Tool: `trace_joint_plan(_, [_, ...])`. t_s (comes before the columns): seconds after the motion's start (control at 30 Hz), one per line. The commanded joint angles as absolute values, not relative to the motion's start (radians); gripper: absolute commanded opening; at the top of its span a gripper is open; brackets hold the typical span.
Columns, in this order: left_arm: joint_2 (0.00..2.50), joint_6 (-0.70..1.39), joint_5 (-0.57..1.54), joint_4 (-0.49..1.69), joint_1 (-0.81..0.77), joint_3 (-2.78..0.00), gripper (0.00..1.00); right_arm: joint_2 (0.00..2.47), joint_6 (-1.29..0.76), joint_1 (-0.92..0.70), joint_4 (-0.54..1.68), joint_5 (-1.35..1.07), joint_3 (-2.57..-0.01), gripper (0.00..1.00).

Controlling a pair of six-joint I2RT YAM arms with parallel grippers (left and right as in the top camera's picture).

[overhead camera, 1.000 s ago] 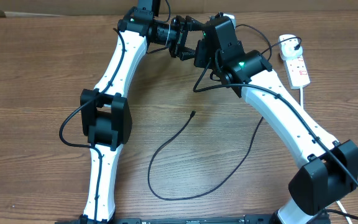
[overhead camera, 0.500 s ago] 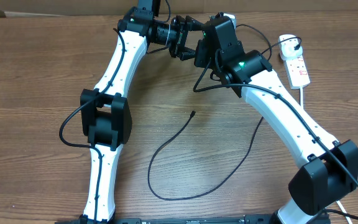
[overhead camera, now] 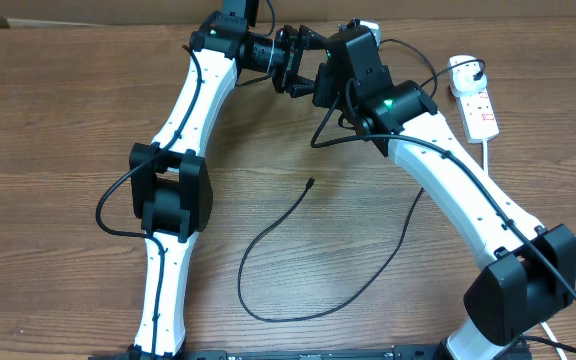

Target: Plug charger to phone and switch on socket

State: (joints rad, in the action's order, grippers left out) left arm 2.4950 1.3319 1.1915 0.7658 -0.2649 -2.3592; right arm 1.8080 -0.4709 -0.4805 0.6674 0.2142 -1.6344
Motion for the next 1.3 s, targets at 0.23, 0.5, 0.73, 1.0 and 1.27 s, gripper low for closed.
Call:
trace_joint_plan(0.23, [2.491,1.331,1.231,0.762,-0.282,-2.392,0.65,1.831,-0.471,-0.482,0.659,0.228,-1.655,0.22])
trace_joint_plan(0.5, [2.491,1.33,1.231,0.762,-0.282,-2.392,0.66,1.832,-0.471,-0.482,0.659,0.228,-1.655,0.19])
trace_joint_plan(0.73, [2.491,1.316,1.23,0.757,-0.282,-2.392,0.66,1.832,-0.471,-0.482,0.658,0.228,-1.655,0.19])
trace_joint_plan(1.0, [2.491,1.295,1.219,0.757,-0.282,-2.392,0.66,1.832,-0.471,-0.482,0.659,0.228,-1.655,0.19])
trace_joint_plan(1.27, [2.491,1.261,1.219,0.758,-0.283,-2.392,0.66,1.832,-0.472,-0.482,0.659,0.228,-1.655,0.16])
